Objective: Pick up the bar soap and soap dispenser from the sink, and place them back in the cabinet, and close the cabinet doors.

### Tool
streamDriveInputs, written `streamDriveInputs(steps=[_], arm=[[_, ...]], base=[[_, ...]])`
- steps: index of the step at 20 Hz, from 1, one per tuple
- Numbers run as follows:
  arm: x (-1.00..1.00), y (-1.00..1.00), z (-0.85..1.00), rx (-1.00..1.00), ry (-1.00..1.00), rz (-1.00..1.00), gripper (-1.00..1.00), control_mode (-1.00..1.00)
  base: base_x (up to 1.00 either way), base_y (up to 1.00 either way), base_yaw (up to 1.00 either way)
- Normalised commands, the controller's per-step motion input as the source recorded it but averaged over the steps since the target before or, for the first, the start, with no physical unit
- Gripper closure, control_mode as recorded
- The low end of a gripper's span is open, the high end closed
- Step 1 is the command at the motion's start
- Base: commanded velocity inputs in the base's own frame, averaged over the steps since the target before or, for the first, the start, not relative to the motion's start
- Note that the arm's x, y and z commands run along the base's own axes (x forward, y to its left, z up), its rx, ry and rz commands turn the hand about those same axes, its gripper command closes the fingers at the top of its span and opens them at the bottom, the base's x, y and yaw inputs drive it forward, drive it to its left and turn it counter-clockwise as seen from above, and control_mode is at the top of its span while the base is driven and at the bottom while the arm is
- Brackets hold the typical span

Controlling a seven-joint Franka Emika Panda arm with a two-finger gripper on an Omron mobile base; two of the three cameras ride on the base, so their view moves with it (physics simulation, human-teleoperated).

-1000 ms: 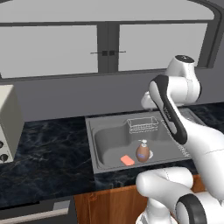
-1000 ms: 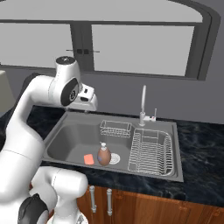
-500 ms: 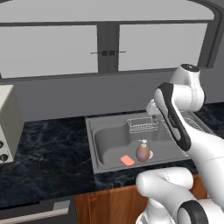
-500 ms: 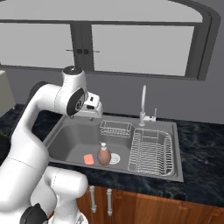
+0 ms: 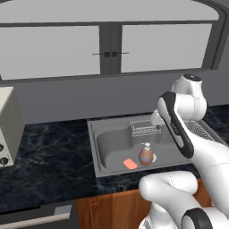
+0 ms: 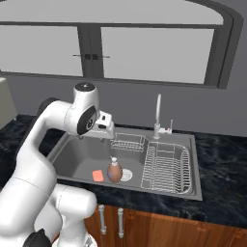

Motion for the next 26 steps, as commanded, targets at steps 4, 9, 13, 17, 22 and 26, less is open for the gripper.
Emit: streamDriveInputs(steps=[4,9,13,17,22,26], arm=[[0.0,-0.06,-0.32,0.0,0.04,0.09,-1.0,-1.0],[0.0,-0.06,-0.31,0.0,0.0,0.11,-1.0,-1.0],[0.0,-0.05,-0.3,0.0,0.0,0.14,-1.0,-1.0],[0.0,-0.03,-0.29,0.01,-0.07,0.12,-1.0,-1.0],[0.0,-0.02,-0.27,0.04,-0.12,0.1,-1.0,-1.0],[0.0,-0.03,-0.27,0.09,-0.13,0.08,-1.0,-1.0]], base=[[0.0,0.0,0.0],[0.0,0.0,0.0],[0.0,0.0,0.0],[0.0,0.0,0.0],[0.0,0.0,0.0],[0.0,0.0,0.0]])
